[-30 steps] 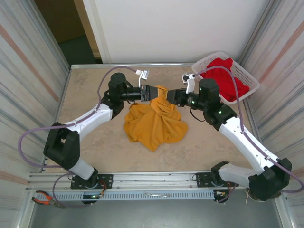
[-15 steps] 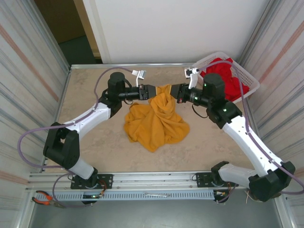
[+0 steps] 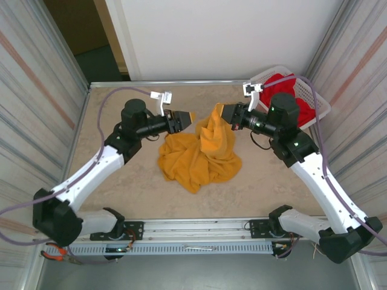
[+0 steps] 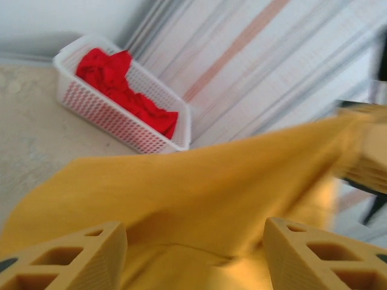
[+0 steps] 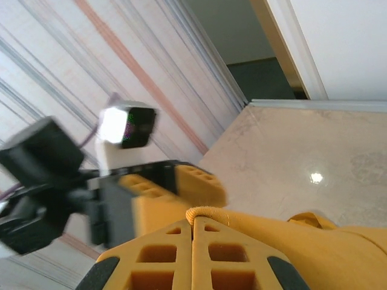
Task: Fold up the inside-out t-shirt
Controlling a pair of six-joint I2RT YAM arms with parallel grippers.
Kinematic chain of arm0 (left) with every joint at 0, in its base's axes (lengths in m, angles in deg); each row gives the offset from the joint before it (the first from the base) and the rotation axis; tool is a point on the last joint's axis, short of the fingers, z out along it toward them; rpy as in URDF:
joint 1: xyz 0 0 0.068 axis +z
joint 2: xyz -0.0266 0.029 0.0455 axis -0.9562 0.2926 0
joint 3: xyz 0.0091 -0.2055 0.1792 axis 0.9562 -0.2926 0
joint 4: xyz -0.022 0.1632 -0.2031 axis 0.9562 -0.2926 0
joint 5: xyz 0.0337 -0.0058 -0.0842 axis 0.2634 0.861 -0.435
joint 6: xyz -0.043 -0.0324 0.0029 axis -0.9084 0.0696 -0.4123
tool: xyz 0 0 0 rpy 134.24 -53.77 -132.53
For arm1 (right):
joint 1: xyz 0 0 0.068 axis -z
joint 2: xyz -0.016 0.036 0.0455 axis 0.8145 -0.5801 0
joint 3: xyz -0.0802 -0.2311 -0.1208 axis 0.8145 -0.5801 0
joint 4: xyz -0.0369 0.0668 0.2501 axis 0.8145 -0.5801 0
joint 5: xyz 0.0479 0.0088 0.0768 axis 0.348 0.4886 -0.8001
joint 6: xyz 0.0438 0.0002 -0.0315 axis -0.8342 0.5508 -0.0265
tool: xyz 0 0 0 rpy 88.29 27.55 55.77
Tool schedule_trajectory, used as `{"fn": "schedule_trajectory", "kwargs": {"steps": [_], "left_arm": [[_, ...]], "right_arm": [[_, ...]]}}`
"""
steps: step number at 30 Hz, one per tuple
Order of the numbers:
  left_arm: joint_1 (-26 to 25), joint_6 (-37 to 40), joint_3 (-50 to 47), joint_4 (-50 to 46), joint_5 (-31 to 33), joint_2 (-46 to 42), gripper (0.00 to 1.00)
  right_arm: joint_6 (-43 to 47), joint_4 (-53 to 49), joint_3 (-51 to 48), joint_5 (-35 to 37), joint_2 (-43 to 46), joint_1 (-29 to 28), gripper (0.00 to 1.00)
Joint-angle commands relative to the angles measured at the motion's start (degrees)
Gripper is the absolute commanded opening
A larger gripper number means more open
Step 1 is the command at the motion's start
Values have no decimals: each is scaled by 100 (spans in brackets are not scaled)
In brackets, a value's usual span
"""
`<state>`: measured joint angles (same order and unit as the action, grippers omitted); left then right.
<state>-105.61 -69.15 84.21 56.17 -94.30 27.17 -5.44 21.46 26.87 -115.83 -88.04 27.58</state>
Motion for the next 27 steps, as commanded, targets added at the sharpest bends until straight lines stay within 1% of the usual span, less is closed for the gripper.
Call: {"fn": "schedule_trajectory", "kwargs": {"steps": [1, 5, 10, 14, 15, 16, 17, 18, 19, 21, 25, 27], "left_arm": [[-400, 563, -4, -460, 657, -104, 63], [-717, 804, 116, -666, 907, 168, 64], [-746, 861, 146, -576, 1044, 386, 65], [-746, 843, 211, -486, 931, 559, 64], [-750, 833, 204, -429, 879, 587, 61], [-752, 809, 190, -345, 806, 598, 52], [-746, 800, 168, -255, 728, 608, 36], [-746, 783, 154, -192, 666, 595, 17], [-739, 791, 168, -180, 659, 564, 1], [-688, 829, 214, -171, 702, 417, 0], [-318, 835, 550, -206, 645, 21, 0], [-204, 909, 690, -240, 692, -187, 0]], "right_arm": [[-116, 161, -92, -39, 68, 67, 0], [-171, 200, -164, -64, 94, 121, 0], [-200, 213, -178, -64, 123, 134, 0], [-217, 242, -200, -53, 124, 137, 0], [-218, 240, -200, -44, 123, 141, 0], [-220, 237, -209, -32, 123, 139, 0], [-213, 231, -224, -9, 129, 154, 0], [-209, 223, -235, 37, 138, 177, 0], [-209, 205, -256, 110, 142, 222, 0], [-208, 125, -296, 295, 142, 393, 0], [-526, -2, -388, 658, 131, 1081, 0], [-649, -61, -456, 699, 131, 1289, 0]]}}
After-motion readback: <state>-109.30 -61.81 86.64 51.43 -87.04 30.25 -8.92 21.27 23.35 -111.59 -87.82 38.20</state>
